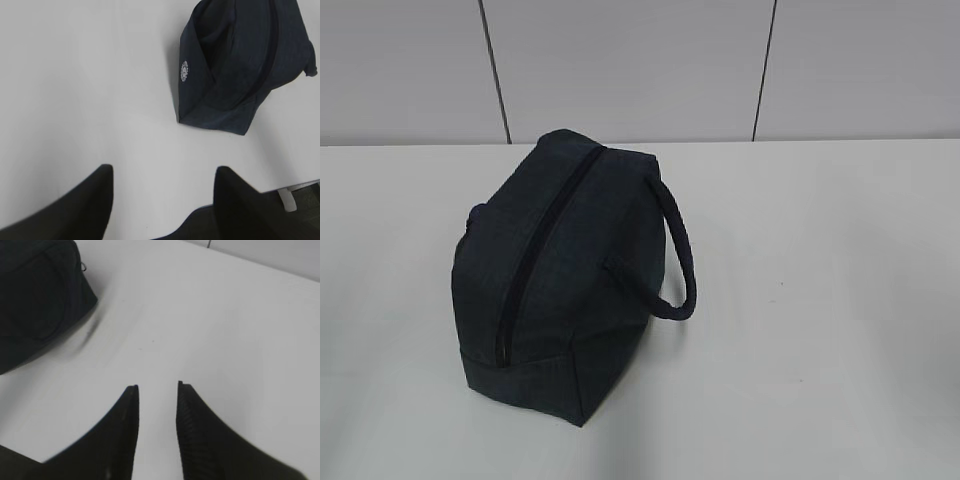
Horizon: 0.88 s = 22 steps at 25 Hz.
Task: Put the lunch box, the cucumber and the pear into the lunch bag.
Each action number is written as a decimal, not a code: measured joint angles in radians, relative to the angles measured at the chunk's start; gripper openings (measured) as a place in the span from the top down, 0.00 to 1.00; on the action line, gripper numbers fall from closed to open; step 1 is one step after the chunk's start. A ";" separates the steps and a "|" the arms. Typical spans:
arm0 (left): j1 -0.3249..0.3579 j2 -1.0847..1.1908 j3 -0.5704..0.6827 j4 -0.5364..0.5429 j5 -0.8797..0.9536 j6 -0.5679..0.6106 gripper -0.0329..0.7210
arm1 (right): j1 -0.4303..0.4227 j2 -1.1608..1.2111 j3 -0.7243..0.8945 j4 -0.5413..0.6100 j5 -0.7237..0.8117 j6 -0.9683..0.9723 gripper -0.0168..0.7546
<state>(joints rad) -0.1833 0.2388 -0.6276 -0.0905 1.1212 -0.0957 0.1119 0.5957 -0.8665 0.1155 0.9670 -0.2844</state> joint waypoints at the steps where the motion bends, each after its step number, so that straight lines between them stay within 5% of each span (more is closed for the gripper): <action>1: 0.000 0.000 0.000 -0.003 -0.011 -0.001 0.45 | 0.000 -0.050 0.018 -0.030 0.004 0.014 0.69; 11: 0.000 0.000 0.000 -0.091 -0.104 0.050 0.34 | 0.000 -0.513 0.116 -0.160 0.227 0.106 0.50; 22: 0.000 0.000 0.025 -0.050 -0.104 0.159 0.32 | 0.000 -0.607 0.278 -0.173 0.306 0.300 0.36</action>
<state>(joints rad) -0.1833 0.2388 -0.6028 -0.1403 1.0174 0.0629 0.1119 -0.0112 -0.5887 -0.0574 1.2733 0.0158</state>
